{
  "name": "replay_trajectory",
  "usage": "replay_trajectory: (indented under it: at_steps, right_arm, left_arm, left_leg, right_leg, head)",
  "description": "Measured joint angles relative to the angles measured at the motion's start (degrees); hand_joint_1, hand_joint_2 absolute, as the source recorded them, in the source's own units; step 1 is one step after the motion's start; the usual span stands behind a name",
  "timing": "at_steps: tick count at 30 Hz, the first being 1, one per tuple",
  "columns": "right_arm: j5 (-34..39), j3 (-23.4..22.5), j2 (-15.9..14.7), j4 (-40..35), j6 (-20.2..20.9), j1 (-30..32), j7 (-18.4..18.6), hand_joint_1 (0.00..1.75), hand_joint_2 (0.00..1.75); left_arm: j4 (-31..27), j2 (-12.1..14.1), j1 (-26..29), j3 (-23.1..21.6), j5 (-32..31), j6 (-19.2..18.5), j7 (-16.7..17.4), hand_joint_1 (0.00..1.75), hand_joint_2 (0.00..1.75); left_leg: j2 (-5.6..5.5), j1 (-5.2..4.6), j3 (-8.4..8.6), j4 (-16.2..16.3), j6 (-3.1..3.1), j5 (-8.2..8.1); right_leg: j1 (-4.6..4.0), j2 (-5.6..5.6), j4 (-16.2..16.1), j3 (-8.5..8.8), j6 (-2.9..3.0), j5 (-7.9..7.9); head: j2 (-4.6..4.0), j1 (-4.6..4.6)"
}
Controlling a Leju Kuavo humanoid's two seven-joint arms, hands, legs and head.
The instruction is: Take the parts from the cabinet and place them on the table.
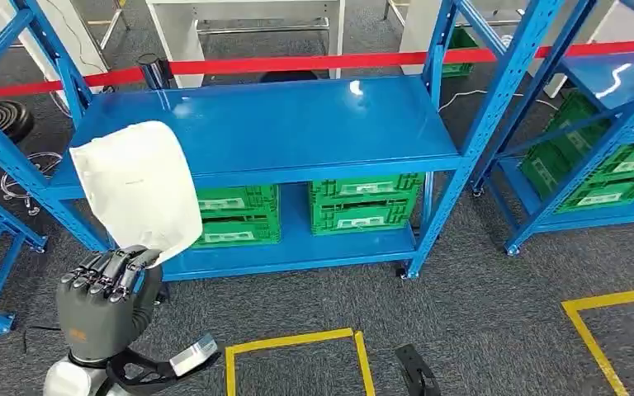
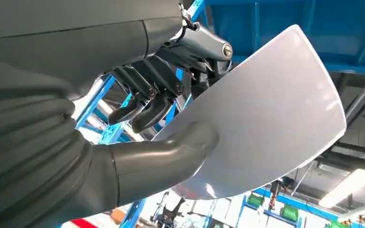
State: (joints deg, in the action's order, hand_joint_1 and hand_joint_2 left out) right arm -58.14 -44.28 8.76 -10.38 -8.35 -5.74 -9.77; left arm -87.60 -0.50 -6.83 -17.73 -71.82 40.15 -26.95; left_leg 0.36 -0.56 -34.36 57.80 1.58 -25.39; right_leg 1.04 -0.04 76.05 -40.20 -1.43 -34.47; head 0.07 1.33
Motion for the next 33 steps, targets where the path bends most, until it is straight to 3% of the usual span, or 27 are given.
replay_trajectory:
  at_steps: [2, 3, 4, 7, 9, 10, 12, 14, 15, 16, 17, 18, 20, 23, 24, 25, 26, 28, 29, 30, 31, 32, 33]
  right_arm:
    - [0.00, -0.02, 0.00, -0.02, 0.00, -0.07, 0.04, 0.00, 0.00]
    - [0.00, -0.02, 0.00, -0.02, 0.00, -0.18, 0.02, 0.00, 0.00]
    - [0.00, -0.02, 0.00, -0.02, 0.00, -0.32, -0.04, 0.00, 0.00]
    - [0.22, -0.09, 0.00, -0.02, 0.00, -0.26, -0.37, 0.00, 0.00]
    - [0.70, -0.48, 0.04, -0.02, 0.11, -0.40, -0.59, 0.00, 0.00]
    - [0.92, -0.70, 0.02, -0.02, 0.13, -0.54, -0.57, 0.00, 0.00]
    - [1.40, -1.05, 0.02, -0.02, 0.20, -0.55, -0.61, 0.00, 0.00]
    - [1.68, -1.31, 0.02, -0.02, 0.22, -0.56, -0.52, 0.00, 0.00]
    - [1.70, -1.38, 0.02, -0.02, 0.26, -0.57, -0.55, 0.00, 0.00]
    - [1.66, -1.40, 0.02, -0.02, 0.53, -0.57, -0.63, 0.00, 0.00]
    - [1.51, -1.40, 0.02, -0.02, 0.85, -0.64, -0.83, 0.00, 0.00]
    - [1.24, -1.40, 0.02, -0.02, 1.07, -0.85, -0.92, 0.00, 0.00]
    - [1.05, -1.40, 0.02, -0.04, 0.29, -1.28, -0.55, 0.00, 0.00]
    - [0.87, -1.42, -0.26, -0.04, 0.92, -1.23, -0.77, 0.00, 0.00]
    - [0.33, -1.42, -0.31, -0.04, 1.53, -0.99, -0.98, 0.00, 0.00]
    - [0.00, -1.42, -0.39, -0.04, 1.77, -0.83, -1.12, 0.00, 0.00]
    - [-0.18, -1.40, -0.42, -0.04, 1.92, -0.64, -1.14, 0.00, 0.00]
    - [-0.52, -1.33, -0.44, -0.04, 2.01, -0.41, -1.25, 0.00, 0.00]
    - [-0.55, -1.33, -0.48, -0.04, 1.99, -0.41, -1.29, 0.00, 0.00]
    - [-0.66, -1.33, -0.52, -0.04, 1.99, -0.42, -1.40, 0.00, 0.00]
    - [-0.72, -1.33, -0.55, -0.04, 1.99, -0.42, -1.44, 0.00, 0.00]
    - [-0.87, -1.33, -0.53, -0.04, 1.99, -0.41, -1.44, 0.00, 0.00]
    - [-0.94, -1.31, -0.55, -0.04, 2.01, -0.44, -1.44, 0.00, 0.00]
  left_arm:
    - [0.13, 0.00, -0.01, 0.00, 0.00, 0.00, 0.00, 1.75, 1.75]
    - [0.13, 0.00, -0.04, 0.00, 0.00, 0.00, 0.00, 1.75, 1.75]
    - [0.09, 0.00, -0.05, 0.00, 0.00, 0.00, 0.00, 1.75, 1.75]
    - [0.09, 0.02, -0.13, -0.04, 0.09, 0.00, -0.09, 1.75, 1.75]
    - [0.07, 0.13, -0.04, -0.04, 0.09, 0.00, -0.02, 1.75, 1.75]
    - [0.04, 0.15, -0.01, -0.07, -0.02, 0.00, 0.02, 1.75, 1.75]
    - [-0.02, 0.28, -0.03, -0.07, -0.20, 0.00, 0.02, 1.75, 1.75]
    - [-0.02, 0.37, 0.23, -0.07, -0.35, 0.00, -0.11, 1.75, 1.75]
    - [-0.04, 0.42, 0.50, -0.07, -0.37, 0.00, -0.33, 1.75, 1.75]
    - [-0.11, 0.44, 0.76, -0.04, -0.37, 0.00, -0.50, 1.75, 1.75]
    - [-0.22, 0.46, 0.84, -0.04, -0.33, 0.00, -0.57, 1.75, 1.75]
    - [-0.35, 0.48, 0.83, -0.04, -0.13, 0.00, -0.57, 1.75, 1.75]
    - [-0.85, 0.44, 0.76, -0.04, 0.74, 0.00, -0.70, 1.75, 1.75]
    - [-1.31, 0.37, 0.88, -0.09, 2.10, 0.04, 0.22, 1.75, 1.75]
    - [-1.27, 0.42, 0.98, -0.09, 2.73, 0.02, 0.83, 1.75, 1.75]
    - [-1.29, 0.44, 1.06, -0.15, 3.11, 0.02, 1.27, 1.75, 1.75]
    - [-1.27, 0.46, 1.08, -0.20, 3.67, 0.02, 1.77, 1.75, 1.75]
    - [-1.09, 0.52, 1.36, -0.37, 6.07, -1.42, 2.71, 1.75, 1.75]
    - [-0.94, 0.70, 1.70, -0.44, 7.11, -2.08, 3.11, 1.75, 1.75]
    - [-0.79, 0.79, 2.17, -0.44, 8.00, -2.69, 3.48, 1.75, 1.75]
    - [-0.66, 0.96, 2.74, -0.42, 8.90, -3.46, 3.78, 1.75, 1.75]
    - [-0.63, 1.07, 3.24, -0.42, 11.49, -5.66, 4.35, 1.75, 1.75]
    - [-0.70, 1.14, 3.67, -0.42, 15.17, -8.65, 4.79, 1.75, 1.75]
  left_leg:
    - [-0.01, 0.09, -1.89, 0.96, -0.30, 0.78]
    - [-0.04, 0.10, -2.58, 1.58, -0.55, 1.09]
    - [-0.08, -0.17, -3.31, 2.08, -0.94, 1.34]
    - [-0.06, 0.04, -3.25, 1.95, -1.94, 2.57]
    - [-0.21, 0.14, -3.85, 2.08, -2.64, 2.73]
    - [-0.31, 0.16, -4.56, 3.48, -3.06, -0.19]
    - [-0.31, 0.61, -6.35, 10.78, -3.77, -7.46]
    - [-0.30, 0.80, -7.14, 17.84, -4.19, -10.17]
    - [-0.30, 0.88, -6.69, 19.02, -4.25, -9.35]
    - [-0.30, 1.00, -5.02, 17.99, -4.23, -7.28]
    - [-0.31, 1.07, -2.09, 14.52, -4.14, -5.00]
    - [-0.31, 1.11, 1.72, 9.53, -3.98, -3.85]
    - [-0.51, 0.70, 8.49, -0.31, -3.36, -7.21]
    - [-0.63, -0.11, 7.26, -0.52, -1.65, -6.62]
    - [-0.69, -0.13, 6.90, -0.95, -0.78, -5.87]
    - [-0.74, 0.10, 6.51, -1.10, -0.42, -5.14]
    - [-0.99, 0.13, 5.84, -1.10, -0.01, -4.59]
    - [-1.51, 0.03, 4.66, -0.95, 0.27, -3.42]
    - [-1.71, -0.07, 3.95, -0.80, 0.30, -2.97]
    - [-2.00, -0.12, 3.27, -0.58, 0.28, -2.57]
    - [-2.45, -0.13, 2.63, -0.30, 0.19, -2.27]
    - [-2.89, -0.13, 2.15, -0.03, 0.07, -2.07]
    - [-3.49, -0.13, 1.81, 0.28, -0.08, -1.95]
  right_leg:
    - [0.00, -0.02, -7.38, 5.58, 0.12, 3.98]
    - [0.00, -0.02, -12.64, 9.42, 0.27, 4.17]
    - [-0.28, 0.01, -16.73, 11.80, 0.51, 1.63]
    - [-0.56, 0.20, -16.31, 10.58, 1.60, 2.47]
    - [-0.14, -0.26, -16.84, 9.68, 2.58, 3.92]
    - [-0.13, -0.23, -16.94, 8.94, 2.94, 4.61]
    - [-0.16, -0.30, -16.89, 7.34, 3.15, 5.97]
    - [-0.18, -0.43, -16.79, 5.89, 2.99, 7.29]
    - [-0.18, -0.51, -16.77, 5.04, 2.90, 7.87]
    - [-0.18, -0.55, -16.73, 4.19, 2.74, 8.57]
    - [-0.18, -0.58, -16.69, 3.35, 2.54, 9.24]
    - [-0.17, -0.57, -16.68, 2.71, 2.31, 9.85]
    - [-0.22, -0.45, -16.64, 2.23, 1.55, 10.82]
    - [0.46, -0.74, -17.44, 2.50, 0.32, 12.09]
    - [0.50, -0.94, -17.79, 2.37, -0.31, 12.51]
    - [0.69, -0.69, -17.14, 1.97, -0.42, 11.94]
    - [0.50, -0.53, -15.14, 0.94, -0.38, 9.45]
    - [0.37, -0.43, -5.55, -2.45, -0.34, 2.87]
    - [0.21, -0.36, -1.47, -3.63, -0.32, 0.88]
    - [-0.01, -0.31, 0.81, -3.91, -0.21, 0.03]
    - [-0.22, -0.25, 0.29, -2.88, -0.04, 0.42]
    - [-0.33, -0.12, -2.52, -0.53, 0.17, 1.68]
    - [-0.39, 0.32, -7.51, 3.05, 0.48, 3.51]
  head:
    - [0.00, -0.02]
    - [0.00, 0.00]
    - [0.00, 0.13]
    - [0.00, 0.17]
    - [0.00, 0.26]
    - [0.00, 0.00]
    - [0.00, -0.09]
    - [0.00, -0.09]
    - [0.00, -0.13]
    - [0.00, -0.11]
    - [0.00, -0.09]
    - [0.00, -0.11]
    - [0.00, -0.05]
    - [0.00, -0.33]
    - [0.00, -0.46]
    - [0.00, -0.41]
    - [0.00, -0.39]
    - [0.00, -0.31]
    - [0.00, -0.28]
    - [0.00, -0.33]
    - [0.00, -0.28]
    - [0.00, -0.31]
    - [0.00, -0.28]
